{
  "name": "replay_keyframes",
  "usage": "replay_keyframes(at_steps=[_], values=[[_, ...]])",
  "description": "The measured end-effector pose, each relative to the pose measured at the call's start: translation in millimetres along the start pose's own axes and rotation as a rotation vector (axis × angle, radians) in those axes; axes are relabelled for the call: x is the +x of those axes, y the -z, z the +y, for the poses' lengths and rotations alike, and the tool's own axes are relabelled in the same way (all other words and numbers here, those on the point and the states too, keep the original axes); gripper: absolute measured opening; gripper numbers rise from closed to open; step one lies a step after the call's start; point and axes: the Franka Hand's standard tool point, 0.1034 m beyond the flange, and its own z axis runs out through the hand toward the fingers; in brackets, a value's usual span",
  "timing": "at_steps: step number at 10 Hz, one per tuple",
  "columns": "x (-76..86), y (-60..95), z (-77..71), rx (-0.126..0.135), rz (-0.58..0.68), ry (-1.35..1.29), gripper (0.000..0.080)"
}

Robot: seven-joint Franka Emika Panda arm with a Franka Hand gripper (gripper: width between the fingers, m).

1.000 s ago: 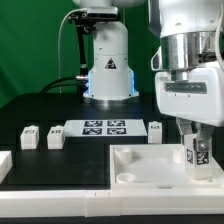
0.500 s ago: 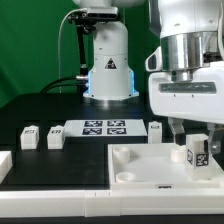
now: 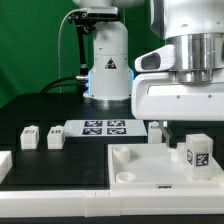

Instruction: Assemble one leg

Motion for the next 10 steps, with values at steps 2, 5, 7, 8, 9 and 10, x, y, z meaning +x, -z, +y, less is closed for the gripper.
replay_keyframes(at_steps=[2, 5, 7, 8, 9, 10], values=[[-0.1, 0.1, -1.0, -0.021, 0.006, 0.252, 0.0649], [0.9, -0.1, 1.2, -0.024, 0.005, 0.356, 0.061], [1.0, -0.1, 1.2, -0.024, 0.005, 0.356, 0.0336], [1.0, -0.1, 1.3, -0.024, 0.005, 0.356, 0.0336], [0.9, -0.2, 1.3, -0.024, 0.005, 0.348, 0.029], [0.8, -0.2, 1.2, -0.023, 0.005, 0.309, 0.029]])
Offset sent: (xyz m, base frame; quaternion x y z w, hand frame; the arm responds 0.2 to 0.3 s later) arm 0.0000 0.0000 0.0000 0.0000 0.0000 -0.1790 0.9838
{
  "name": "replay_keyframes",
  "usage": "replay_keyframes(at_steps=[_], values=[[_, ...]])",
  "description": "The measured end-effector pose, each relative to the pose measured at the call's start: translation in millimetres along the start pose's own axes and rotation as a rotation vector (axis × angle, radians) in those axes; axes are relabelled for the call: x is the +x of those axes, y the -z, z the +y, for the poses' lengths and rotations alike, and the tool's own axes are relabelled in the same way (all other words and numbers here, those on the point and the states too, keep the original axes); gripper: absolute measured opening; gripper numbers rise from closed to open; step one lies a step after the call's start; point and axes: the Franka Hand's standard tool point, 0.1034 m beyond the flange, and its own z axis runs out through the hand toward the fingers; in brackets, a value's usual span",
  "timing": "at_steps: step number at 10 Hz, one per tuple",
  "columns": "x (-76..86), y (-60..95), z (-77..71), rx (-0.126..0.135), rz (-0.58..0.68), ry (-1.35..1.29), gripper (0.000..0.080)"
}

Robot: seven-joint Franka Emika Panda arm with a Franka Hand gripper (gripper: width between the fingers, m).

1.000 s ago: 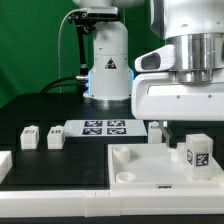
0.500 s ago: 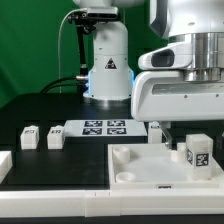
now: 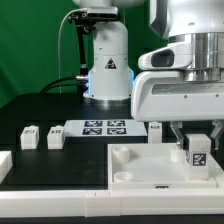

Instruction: Assemble one leg

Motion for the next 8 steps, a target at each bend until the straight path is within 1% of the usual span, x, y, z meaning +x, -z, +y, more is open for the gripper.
replay_keyframes(at_steps=[2, 3, 5, 7, 8], values=[[-0.1, 0.0, 0.0, 0.003, 0.0, -0.044, 0.029], [-0.3, -0.2, -0.6, 0.013, 0.007, -0.244, 0.029], [-1.4, 0.2, -0.4, 0.012, 0.016, -0.548, 0.029], [-0.8, -0.5, 0.2, 0.016, 0.022, -0.765, 0.029], [-1.2, -0.4, -1.0, 0.022, 0.018, -0.923, 0.029]])
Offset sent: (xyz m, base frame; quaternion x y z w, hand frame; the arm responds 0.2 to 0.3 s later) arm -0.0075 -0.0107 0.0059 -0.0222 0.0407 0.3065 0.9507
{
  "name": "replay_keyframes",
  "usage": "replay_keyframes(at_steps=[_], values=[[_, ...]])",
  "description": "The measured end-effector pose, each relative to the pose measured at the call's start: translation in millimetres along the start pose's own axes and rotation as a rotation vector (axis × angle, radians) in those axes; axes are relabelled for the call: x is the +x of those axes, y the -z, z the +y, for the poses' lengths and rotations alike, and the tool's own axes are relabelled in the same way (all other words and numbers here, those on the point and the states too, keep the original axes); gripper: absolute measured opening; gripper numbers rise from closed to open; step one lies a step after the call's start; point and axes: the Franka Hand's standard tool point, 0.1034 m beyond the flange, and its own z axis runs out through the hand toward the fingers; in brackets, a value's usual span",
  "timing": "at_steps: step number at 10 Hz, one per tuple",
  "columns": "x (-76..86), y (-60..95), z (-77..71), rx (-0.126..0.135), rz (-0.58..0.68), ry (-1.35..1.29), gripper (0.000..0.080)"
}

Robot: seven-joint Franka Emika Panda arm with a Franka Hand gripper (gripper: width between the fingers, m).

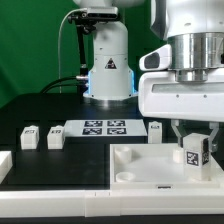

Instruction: Assemble one leg

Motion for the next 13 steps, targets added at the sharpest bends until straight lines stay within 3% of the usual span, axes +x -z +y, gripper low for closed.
replay_keyframes(at_steps=[4, 7, 8, 9, 13], values=[[-2.3, 2.1, -0.8, 0.002, -0.009, -0.432, 0.0298], [-2.7, 2.1, -1.0, 0.005, -0.015, -0.477, 0.0298], [-2.7, 2.0, -0.9, 0.005, -0.015, -0.432, 0.0477], [-3.0, 2.0, -1.1, 0.005, -0.015, -0.432, 0.0592], [-5.0, 2.3, -1.9, 0.004, -0.009, 0.041, 0.0646]])
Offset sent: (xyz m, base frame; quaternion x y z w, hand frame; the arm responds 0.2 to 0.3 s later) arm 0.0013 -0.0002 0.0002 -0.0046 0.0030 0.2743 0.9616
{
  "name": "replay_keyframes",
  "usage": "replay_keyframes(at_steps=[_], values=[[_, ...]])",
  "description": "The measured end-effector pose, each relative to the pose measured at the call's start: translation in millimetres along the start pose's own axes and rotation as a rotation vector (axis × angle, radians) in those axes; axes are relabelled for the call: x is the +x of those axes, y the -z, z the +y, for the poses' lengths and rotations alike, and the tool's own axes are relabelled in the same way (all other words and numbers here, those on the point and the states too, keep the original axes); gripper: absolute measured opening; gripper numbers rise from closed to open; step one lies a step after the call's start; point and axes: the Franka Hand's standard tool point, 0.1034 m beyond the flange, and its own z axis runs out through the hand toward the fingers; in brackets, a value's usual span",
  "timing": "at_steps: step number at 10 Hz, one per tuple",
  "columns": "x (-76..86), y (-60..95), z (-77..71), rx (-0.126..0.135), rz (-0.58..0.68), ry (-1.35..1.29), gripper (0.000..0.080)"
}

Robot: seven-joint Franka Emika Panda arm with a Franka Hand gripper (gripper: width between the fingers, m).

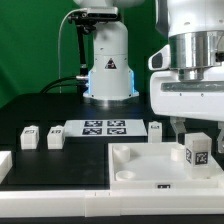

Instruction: Assemble one leg

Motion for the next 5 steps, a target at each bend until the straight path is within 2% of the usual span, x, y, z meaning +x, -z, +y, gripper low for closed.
replay_keyframes(at_steps=[5], values=[[-0.3, 0.4, -1.5, -0.028, 0.021, 0.581, 0.0649]])
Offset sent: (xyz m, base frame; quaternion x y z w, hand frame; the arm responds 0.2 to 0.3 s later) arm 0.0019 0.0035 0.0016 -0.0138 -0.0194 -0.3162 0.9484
